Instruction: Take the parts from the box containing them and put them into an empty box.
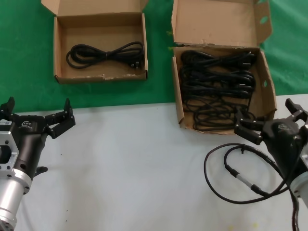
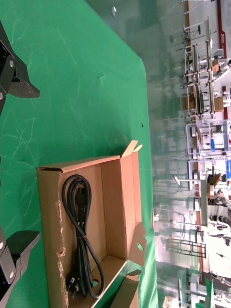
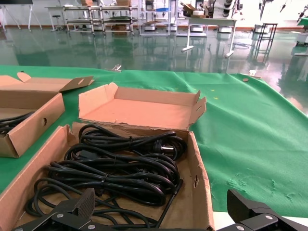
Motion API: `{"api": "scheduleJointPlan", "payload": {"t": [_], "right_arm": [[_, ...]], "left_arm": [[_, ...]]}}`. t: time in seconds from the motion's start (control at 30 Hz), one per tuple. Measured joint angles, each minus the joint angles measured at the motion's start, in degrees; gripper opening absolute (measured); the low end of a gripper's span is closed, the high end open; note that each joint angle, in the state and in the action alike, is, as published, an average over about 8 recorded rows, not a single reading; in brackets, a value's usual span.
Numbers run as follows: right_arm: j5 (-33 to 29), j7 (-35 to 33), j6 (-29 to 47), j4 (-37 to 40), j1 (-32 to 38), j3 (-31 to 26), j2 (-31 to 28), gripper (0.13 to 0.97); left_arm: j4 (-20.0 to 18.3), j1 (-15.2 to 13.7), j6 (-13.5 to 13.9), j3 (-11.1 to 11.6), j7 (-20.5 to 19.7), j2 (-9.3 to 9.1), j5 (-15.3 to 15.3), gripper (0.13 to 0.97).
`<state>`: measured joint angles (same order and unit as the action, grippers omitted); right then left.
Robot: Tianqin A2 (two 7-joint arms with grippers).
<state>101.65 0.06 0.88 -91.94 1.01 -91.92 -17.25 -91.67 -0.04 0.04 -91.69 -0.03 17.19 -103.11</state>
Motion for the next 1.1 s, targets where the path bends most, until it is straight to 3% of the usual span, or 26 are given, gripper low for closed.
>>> {"api": "scheduleJointPlan", "payload": {"t": [1.1], "right_arm": [[0.0,0.0,0.0,0.0,0.0,0.0,0.0,0.966]], "left_arm": [[0.0,0.0,0.0,0.0,0.0,0.0,0.0,0.966]]}}
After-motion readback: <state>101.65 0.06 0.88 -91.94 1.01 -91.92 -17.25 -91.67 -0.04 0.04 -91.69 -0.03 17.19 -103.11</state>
